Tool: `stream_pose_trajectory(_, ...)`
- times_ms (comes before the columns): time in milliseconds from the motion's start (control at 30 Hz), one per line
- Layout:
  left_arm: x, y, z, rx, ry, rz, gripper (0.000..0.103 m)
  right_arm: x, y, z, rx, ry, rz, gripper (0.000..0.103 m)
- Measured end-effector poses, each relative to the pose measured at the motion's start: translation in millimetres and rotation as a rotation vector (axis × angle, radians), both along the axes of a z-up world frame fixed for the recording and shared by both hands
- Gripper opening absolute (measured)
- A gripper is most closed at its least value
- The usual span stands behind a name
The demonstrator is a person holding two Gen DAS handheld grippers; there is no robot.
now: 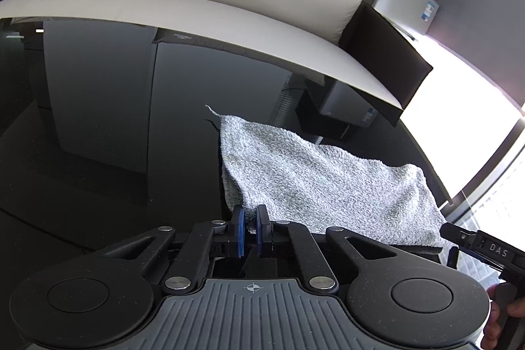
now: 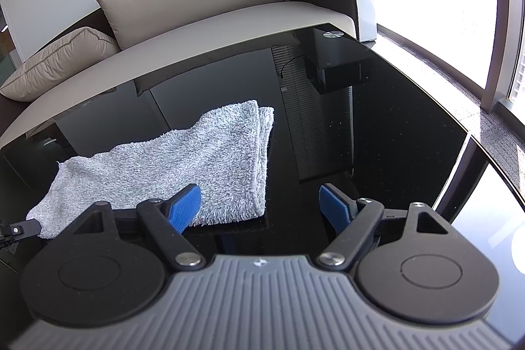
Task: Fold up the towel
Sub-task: 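Close the left gripper on the folded towel's edge, then lift the gripped towel edge up with the left gripper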
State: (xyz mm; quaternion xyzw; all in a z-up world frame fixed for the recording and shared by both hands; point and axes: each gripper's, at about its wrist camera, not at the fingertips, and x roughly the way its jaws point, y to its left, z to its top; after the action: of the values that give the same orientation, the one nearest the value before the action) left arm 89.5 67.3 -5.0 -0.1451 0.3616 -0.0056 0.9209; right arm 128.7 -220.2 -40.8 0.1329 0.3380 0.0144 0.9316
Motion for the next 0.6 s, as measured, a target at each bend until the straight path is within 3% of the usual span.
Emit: stream_pose_trajectory(600, -4, 11, 6, 0.021, 0.021, 0.055, 0.006, 4, -2, 0, -0.033, 0.005, 0.029, 0.082)
